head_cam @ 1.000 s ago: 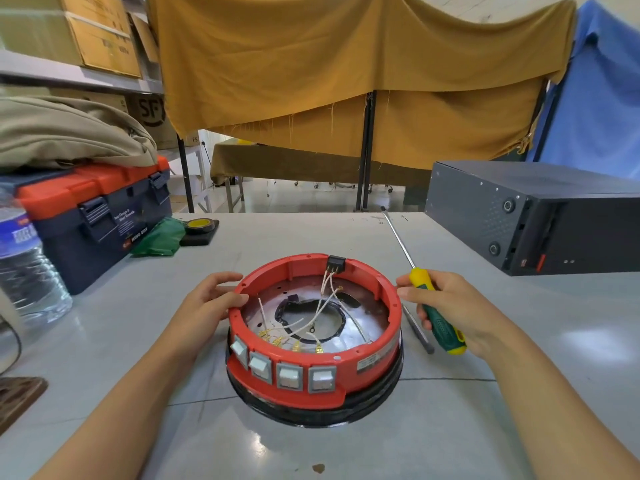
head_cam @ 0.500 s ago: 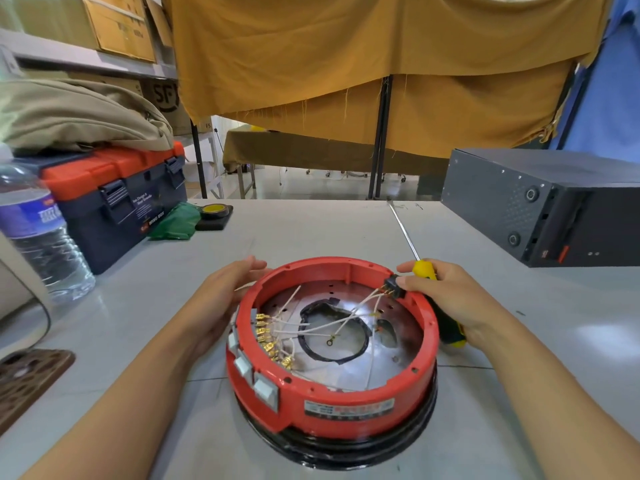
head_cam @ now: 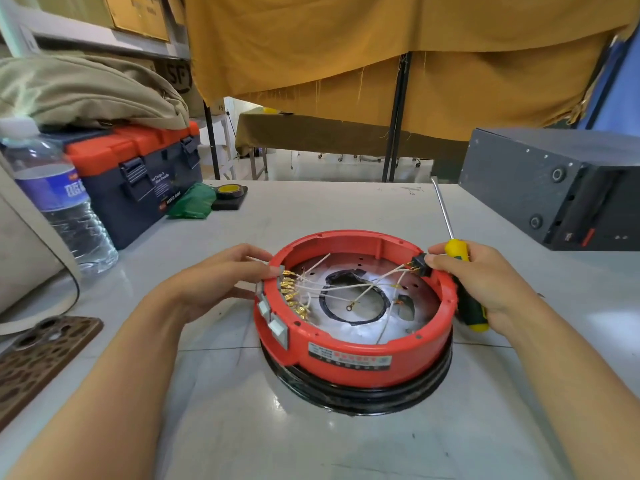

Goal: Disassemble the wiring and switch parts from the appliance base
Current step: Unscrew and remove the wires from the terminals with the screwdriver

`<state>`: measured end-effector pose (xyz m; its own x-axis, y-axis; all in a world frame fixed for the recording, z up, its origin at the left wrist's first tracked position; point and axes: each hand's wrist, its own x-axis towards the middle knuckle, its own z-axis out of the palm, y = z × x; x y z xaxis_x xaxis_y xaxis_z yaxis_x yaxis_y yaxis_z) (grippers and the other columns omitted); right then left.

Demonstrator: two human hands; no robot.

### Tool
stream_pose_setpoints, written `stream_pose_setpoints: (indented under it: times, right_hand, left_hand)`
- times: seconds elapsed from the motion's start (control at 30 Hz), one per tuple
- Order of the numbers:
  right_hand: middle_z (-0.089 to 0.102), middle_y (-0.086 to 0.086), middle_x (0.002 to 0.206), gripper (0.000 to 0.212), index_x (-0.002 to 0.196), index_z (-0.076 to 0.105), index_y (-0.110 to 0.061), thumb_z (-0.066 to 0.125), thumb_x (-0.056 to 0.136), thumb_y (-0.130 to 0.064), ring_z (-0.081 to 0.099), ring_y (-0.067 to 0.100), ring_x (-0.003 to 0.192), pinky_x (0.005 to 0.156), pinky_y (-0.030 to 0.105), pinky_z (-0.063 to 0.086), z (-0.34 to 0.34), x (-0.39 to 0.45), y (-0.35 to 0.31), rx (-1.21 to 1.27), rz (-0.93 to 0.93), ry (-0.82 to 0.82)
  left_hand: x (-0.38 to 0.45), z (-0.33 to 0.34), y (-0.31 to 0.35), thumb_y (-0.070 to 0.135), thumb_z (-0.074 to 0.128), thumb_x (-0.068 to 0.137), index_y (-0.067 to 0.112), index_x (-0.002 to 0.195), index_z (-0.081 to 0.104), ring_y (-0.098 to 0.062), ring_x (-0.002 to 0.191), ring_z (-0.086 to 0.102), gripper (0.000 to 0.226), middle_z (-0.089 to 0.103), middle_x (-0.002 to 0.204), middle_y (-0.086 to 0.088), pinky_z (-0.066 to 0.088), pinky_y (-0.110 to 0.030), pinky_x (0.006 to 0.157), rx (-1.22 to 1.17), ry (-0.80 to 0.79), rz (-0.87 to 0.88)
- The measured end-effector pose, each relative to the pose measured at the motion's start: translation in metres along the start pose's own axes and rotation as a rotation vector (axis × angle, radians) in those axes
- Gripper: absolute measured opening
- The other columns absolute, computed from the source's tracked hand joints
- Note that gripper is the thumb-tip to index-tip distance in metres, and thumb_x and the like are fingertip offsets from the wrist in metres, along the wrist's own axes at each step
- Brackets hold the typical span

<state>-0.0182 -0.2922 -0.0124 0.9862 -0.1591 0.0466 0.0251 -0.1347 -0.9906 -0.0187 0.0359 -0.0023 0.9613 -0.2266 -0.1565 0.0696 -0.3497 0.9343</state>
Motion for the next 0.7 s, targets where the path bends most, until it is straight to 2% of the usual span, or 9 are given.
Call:
stream_pose_setpoints:
  times: [0.07, 0.13, 0.27, 0.33, 0.4, 0.47, 0.53, 0.6, 0.7]
  right_hand:
    - [0.057, 0.014, 0.065, 0.009, 0.093, 0.066, -0.006, 0.067, 0.084, -0.008, 0.051, 0.019, 0.050, 0.048, 0.027, 0.043, 0.001, -0.002, -0.001, -0.006, -0.002, -0.025]
    - [0.057, 0.010, 0.058, 0.006, 0.088, 0.067, -0.007, 0.068, 0.083, -0.010, 0.049, 0.014, 0.041, 0.038, 0.022, 0.039, -0.001, -0.004, -0.003, -0.030, -0.017, -0.067]
    - [0.065, 0.000, 0.057, 0.009, 0.081, 0.069, -0.009, 0.068, 0.084, -0.018, 0.047, 0.009, 0.037, 0.035, 0.020, 0.038, -0.005, -0.006, -0.004, -0.090, -0.063, -0.104]
    - [0.064, -0.002, 0.054, 0.010, 0.081, 0.069, -0.012, 0.068, 0.084, -0.021, 0.047, 0.010, 0.038, 0.036, 0.019, 0.039, -0.004, -0.007, -0.004, -0.100, -0.077, -0.110]
    - [0.062, -0.002, 0.052, 0.009, 0.082, 0.070, -0.014, 0.068, 0.085, -0.023, 0.049, 0.012, 0.037, 0.036, 0.019, 0.039, -0.003, -0.007, -0.004, -0.090, -0.086, -0.122]
    - [0.058, -0.001, 0.048, 0.010, 0.083, 0.070, -0.016, 0.067, 0.085, -0.025, 0.049, 0.013, 0.036, 0.035, 0.020, 0.039, -0.003, -0.007, -0.003, -0.069, -0.070, -0.134]
    - [0.055, -0.001, 0.046, 0.010, 0.083, 0.071, -0.017, 0.066, 0.086, -0.026, 0.047, 0.012, 0.035, 0.034, 0.021, 0.039, -0.006, -0.007, -0.004, -0.065, -0.057, -0.117]
    - [0.059, -0.001, 0.051, 0.010, 0.084, 0.071, -0.017, 0.065, 0.087, -0.025, 0.048, 0.012, 0.038, 0.035, 0.023, 0.040, -0.010, -0.007, -0.005, -0.075, -0.065, -0.091]
    - [0.069, -0.002, 0.068, 0.011, 0.084, 0.069, -0.015, 0.062, 0.089, -0.023, 0.050, 0.012, 0.041, 0.037, 0.024, 0.042, -0.012, -0.006, -0.006, -0.093, -0.072, -0.067]
  left_hand:
    - [0.002, -0.002, 0.001, 0.034, 0.085, 0.054, 0.014, 0.105, 0.061, -0.010, 0.078, 0.069, 0.060, 0.073, 0.087, -0.002, 0.050, -0.023, 0.066, -0.033, 0.058, -0.031]
    - [0.004, -0.001, 0.001, 0.042, 0.080, 0.055, 0.012, 0.098, 0.062, -0.011, 0.069, 0.069, 0.055, 0.074, 0.076, -0.002, 0.050, -0.022, 0.060, -0.052, 0.149, -0.067]
    - [0.012, 0.007, -0.002, 0.043, 0.073, 0.075, 0.012, 0.079, 0.060, -0.013, 0.057, 0.061, 0.033, 0.067, 0.064, -0.002, 0.045, -0.023, 0.050, -0.001, 0.509, -0.002]
    - [0.012, 0.010, -0.001, 0.045, 0.068, 0.080, 0.012, 0.077, 0.062, -0.010, 0.054, 0.059, 0.034, 0.065, 0.065, -0.001, 0.044, -0.021, 0.046, 0.029, 0.569, 0.039]
    - [0.010, 0.011, 0.001, 0.046, 0.061, 0.085, 0.014, 0.085, 0.065, -0.004, 0.060, 0.063, 0.033, 0.069, 0.074, 0.001, 0.046, -0.016, 0.047, 0.016, 0.483, 0.030]
    - [0.007, 0.009, 0.002, 0.042, 0.060, 0.086, 0.019, 0.098, 0.064, -0.011, 0.081, 0.067, 0.026, 0.070, 0.090, 0.000, 0.048, -0.021, 0.061, 0.017, 0.335, 0.017]
    - [0.005, 0.007, 0.001, 0.031, 0.064, 0.084, 0.021, 0.108, 0.059, -0.015, 0.093, 0.065, 0.026, 0.068, 0.100, -0.002, 0.048, -0.027, 0.071, 0.013, 0.227, 0.015]
    - [0.005, 0.008, 0.001, 0.021, 0.065, 0.083, 0.018, 0.112, 0.056, -0.016, 0.099, 0.062, 0.030, 0.065, 0.105, -0.003, 0.048, -0.030, 0.079, -0.021, 0.198, 0.004]
    - [0.004, 0.009, 0.001, 0.018, 0.066, 0.079, 0.014, 0.110, 0.057, -0.018, 0.098, 0.060, 0.032, 0.066, 0.103, -0.007, 0.046, -0.032, 0.086, -0.034, 0.196, 0.009]
